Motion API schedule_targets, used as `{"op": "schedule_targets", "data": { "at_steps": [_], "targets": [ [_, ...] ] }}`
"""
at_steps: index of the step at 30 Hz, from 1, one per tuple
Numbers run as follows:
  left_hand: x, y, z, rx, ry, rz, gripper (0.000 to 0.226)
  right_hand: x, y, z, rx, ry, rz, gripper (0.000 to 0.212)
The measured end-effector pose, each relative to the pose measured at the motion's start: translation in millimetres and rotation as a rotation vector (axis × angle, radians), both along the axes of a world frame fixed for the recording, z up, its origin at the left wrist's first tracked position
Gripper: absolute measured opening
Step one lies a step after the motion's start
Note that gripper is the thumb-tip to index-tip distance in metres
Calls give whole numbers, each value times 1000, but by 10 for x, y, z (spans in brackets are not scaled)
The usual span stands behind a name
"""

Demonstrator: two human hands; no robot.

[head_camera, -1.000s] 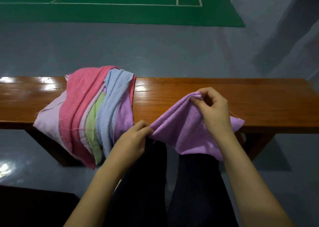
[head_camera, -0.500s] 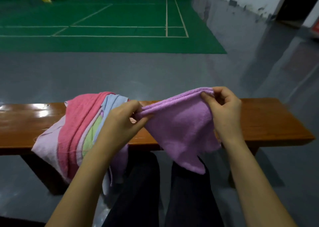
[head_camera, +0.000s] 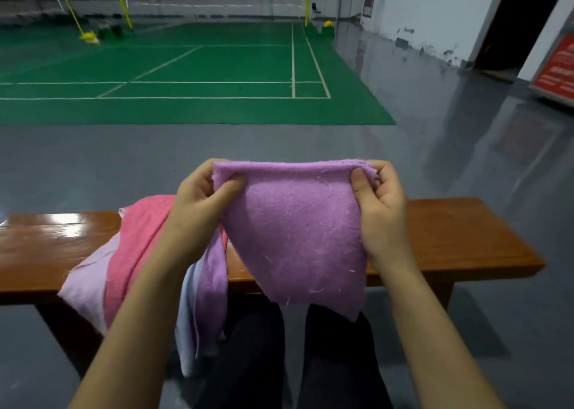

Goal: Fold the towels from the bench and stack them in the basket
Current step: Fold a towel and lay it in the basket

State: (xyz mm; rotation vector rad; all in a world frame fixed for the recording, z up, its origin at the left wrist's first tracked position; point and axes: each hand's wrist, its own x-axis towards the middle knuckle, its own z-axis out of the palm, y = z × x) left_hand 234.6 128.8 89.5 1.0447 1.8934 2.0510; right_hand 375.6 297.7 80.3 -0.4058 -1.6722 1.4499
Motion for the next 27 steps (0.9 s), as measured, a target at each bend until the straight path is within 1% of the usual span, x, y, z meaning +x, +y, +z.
{"op": "schedule_targets", "data": {
  "at_steps": [1,2,4,6,8,10,14,16,18,20,22,24,26,27],
  "targets": [
    [-23,25,-47,-7,-47,6,4,-37,11,-6,-16,2,1,10],
    [-56,48,-104,-32,-67,23,11,-79,30,-19,-32,-1,-2,9],
    [-160,102,-231,-86,-62,70,22,-192,97,-91,-61,-33,-24,9],
    [-253,185,-293,-124,-41,97,19,-339,183,-177,-97,-76,-59,6],
    [-330,301,-226,-105,-12,138,16,-495,268,-180,-133,-79,-100,6],
    [-417,430,-24,-53,51,171,19,-646,362,-47,-135,-36,-146,9],
    [-545,543,507,-7,255,183,15,-786,452,426,-89,118,-166,11],
    [-548,494,546,2,297,186,14,-754,444,475,-55,145,-141,11],
    [-523,401,339,-26,291,182,13,-685,420,298,-36,87,-111,9],
    [-458,294,-76,-99,253,162,12,-606,363,-74,-64,1,-66,6],
    [-381,188,-612,-201,177,139,8,-518,293,-557,-121,-57,-48,9],
    [-290,72,-1139,-293,93,118,8,-428,198,-1070,-177,-140,-47,14],
    [-202,-2,-1525,-362,16,84,7,-341,89,-1491,-247,-234,-44,15],
    [-169,-19,-1656,-387,-22,68,11,-306,45,-1650,-275,-272,-46,14]
  ]
}}
